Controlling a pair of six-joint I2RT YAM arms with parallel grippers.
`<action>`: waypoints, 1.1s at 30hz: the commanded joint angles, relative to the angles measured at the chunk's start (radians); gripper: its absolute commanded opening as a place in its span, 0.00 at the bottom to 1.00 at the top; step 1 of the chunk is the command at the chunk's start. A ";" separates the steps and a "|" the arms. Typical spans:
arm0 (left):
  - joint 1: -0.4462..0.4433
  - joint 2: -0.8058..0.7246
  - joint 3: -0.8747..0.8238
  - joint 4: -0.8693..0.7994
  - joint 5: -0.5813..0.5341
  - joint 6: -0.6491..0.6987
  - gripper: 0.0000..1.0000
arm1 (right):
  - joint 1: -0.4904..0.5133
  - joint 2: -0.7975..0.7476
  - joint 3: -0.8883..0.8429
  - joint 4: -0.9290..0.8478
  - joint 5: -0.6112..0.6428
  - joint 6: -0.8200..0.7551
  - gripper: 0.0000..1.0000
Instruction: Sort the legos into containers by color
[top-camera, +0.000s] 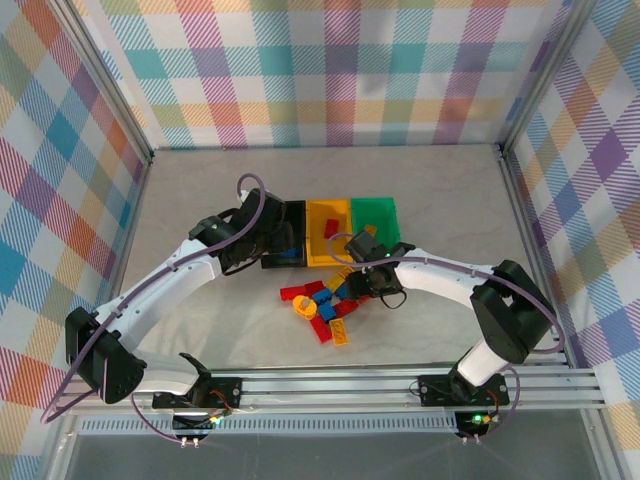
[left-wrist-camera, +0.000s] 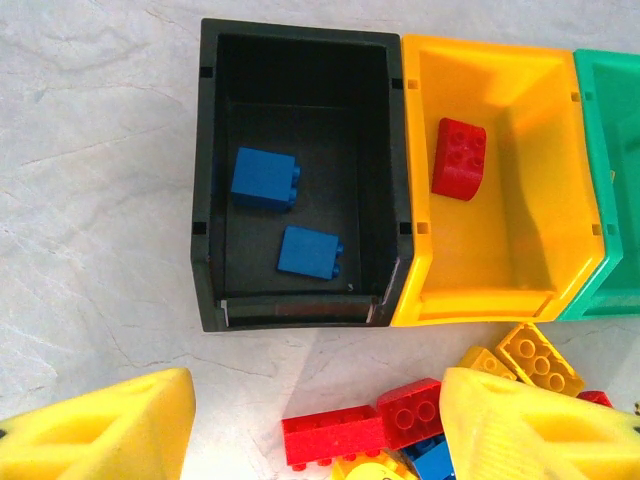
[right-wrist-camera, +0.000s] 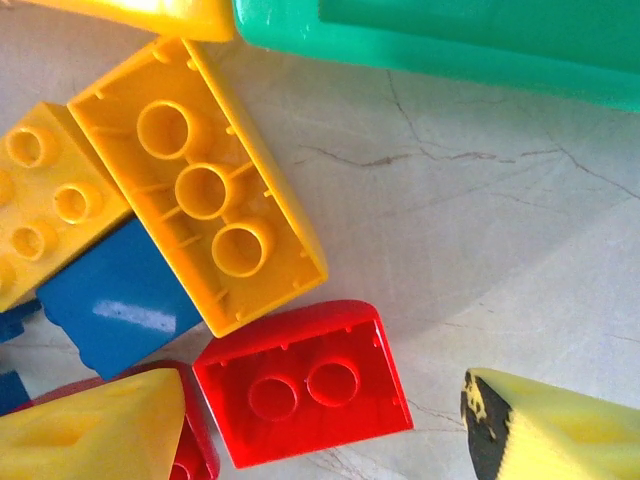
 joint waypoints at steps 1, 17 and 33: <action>-0.001 -0.023 -0.009 -0.035 -0.014 0.006 0.66 | 0.007 0.008 0.009 -0.043 -0.014 -0.059 0.72; -0.001 -0.033 0.003 -0.050 -0.026 0.015 0.66 | 0.007 0.084 0.061 -0.041 -0.030 -0.130 0.68; -0.001 -0.039 0.010 -0.055 -0.026 0.023 0.66 | -0.004 0.057 0.072 -0.072 -0.015 -0.147 0.52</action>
